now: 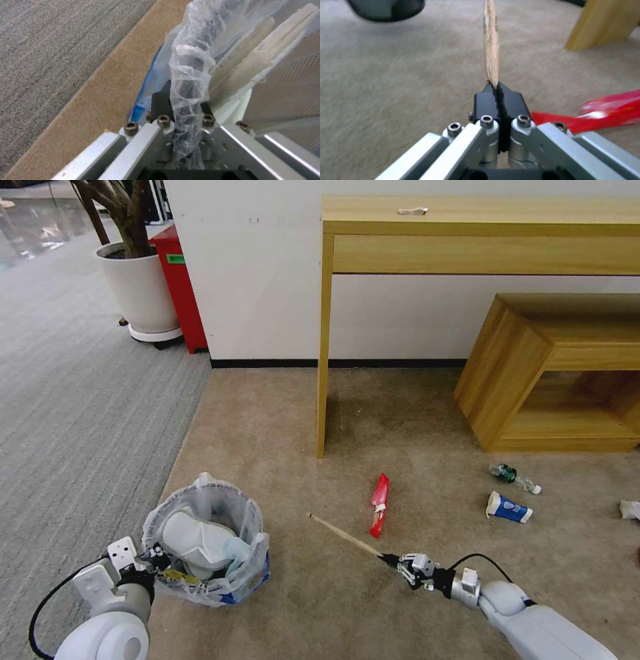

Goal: Pick up the trash bin and place the garbage on the floor into it.

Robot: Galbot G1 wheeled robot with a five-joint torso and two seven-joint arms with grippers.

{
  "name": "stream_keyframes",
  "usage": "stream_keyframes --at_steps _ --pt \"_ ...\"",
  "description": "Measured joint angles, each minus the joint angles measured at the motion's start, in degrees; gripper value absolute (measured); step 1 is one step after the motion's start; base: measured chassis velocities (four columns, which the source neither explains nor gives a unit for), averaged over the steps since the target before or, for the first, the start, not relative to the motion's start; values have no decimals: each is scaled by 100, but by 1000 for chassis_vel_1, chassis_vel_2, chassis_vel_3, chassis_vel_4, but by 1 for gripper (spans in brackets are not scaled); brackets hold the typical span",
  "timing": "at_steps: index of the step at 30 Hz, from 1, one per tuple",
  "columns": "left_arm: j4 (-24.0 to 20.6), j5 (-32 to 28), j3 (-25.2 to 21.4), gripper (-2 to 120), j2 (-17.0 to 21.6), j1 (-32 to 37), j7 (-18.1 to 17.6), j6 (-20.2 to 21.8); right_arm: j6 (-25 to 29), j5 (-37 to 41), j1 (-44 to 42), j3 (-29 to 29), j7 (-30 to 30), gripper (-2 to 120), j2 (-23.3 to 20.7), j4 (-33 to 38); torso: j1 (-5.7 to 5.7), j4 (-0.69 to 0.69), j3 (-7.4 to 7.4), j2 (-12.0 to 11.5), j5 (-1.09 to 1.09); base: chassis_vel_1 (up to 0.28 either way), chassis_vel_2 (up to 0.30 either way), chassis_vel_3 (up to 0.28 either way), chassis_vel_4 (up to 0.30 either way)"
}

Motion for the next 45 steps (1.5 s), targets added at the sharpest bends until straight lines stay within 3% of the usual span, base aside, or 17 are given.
stream_keyframes --at_steps 8,21,36,45 --pt "45 60 134 0 -10 -21 17 -1 -124 319 -275 576 102 0 -204 815 0 0 0 0 -1 0 0 0 0" --pt "45 164 232 0 -7 -5 63 -1 -361 608 -343 536 480 0 -363 2187 0 0 1 0 -1 0 0 0 0" --pt "136 347 412 0 -42 -32 116 -3 -604 769 -113 -291 1486 0 -518 3673 0 0 0 0 -2 0 0 0 0" --pt "167 424 498 0 -49 -29 137 -2 -720 1191 116 -837 1702 0 -505 4224 0 0 0 0 -1 0 0 0 0"
